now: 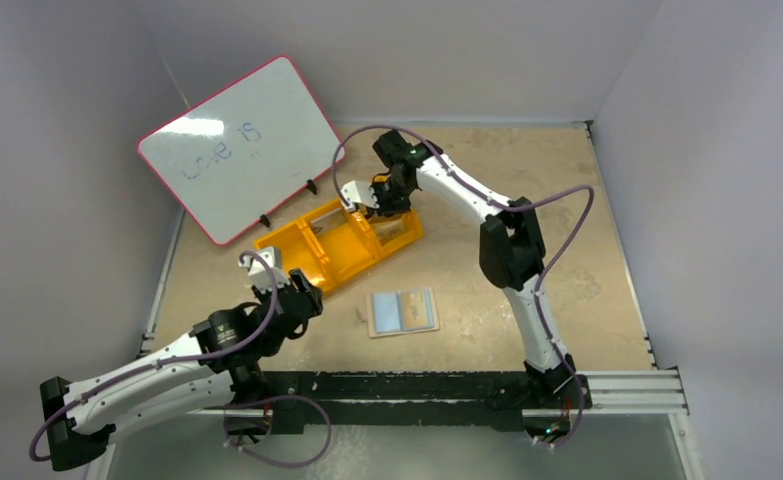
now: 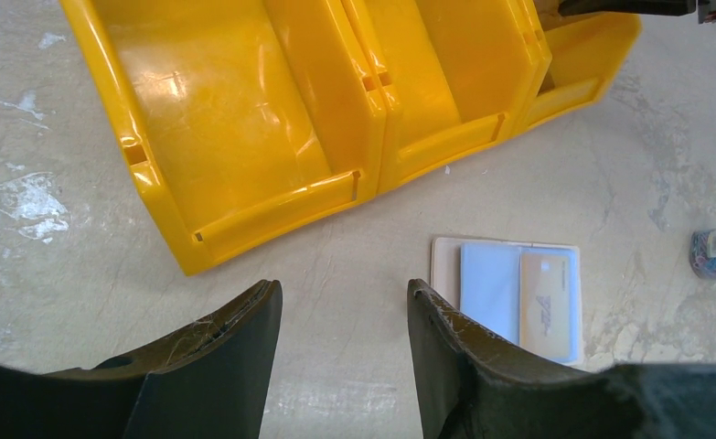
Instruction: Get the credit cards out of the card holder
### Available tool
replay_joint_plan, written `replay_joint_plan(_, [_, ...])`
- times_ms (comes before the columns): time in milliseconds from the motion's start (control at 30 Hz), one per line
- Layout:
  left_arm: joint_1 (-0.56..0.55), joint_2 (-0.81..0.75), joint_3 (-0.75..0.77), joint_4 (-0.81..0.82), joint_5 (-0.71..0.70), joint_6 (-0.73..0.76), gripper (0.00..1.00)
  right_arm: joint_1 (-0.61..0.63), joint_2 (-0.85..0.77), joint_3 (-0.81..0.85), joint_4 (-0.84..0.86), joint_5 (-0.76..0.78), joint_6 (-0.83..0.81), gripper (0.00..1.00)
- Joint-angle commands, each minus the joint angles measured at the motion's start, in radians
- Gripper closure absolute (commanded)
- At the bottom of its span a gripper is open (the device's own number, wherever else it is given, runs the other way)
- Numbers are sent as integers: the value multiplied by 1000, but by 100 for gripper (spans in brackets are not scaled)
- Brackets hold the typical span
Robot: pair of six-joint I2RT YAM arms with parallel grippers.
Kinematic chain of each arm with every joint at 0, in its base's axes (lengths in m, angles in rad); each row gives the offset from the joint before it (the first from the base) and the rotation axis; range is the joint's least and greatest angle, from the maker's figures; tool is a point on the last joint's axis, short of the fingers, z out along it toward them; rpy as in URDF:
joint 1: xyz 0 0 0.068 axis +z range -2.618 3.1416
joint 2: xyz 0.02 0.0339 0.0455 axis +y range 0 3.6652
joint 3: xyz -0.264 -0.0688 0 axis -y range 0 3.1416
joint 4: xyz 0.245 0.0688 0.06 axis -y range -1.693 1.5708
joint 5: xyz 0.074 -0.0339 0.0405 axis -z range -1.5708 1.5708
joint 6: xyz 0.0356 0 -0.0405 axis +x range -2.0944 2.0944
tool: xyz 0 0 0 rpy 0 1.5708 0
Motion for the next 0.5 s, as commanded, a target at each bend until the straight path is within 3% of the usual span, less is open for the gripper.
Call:
replay_joint_plan(0, [-5,-5,34,5,-32,-10,47,12,12,60,-24,28,-28,100])
replay_joint_plan(467, [-5,-16,40,-7,-41,-10,47,42,47,95,-11,60,-62,93])
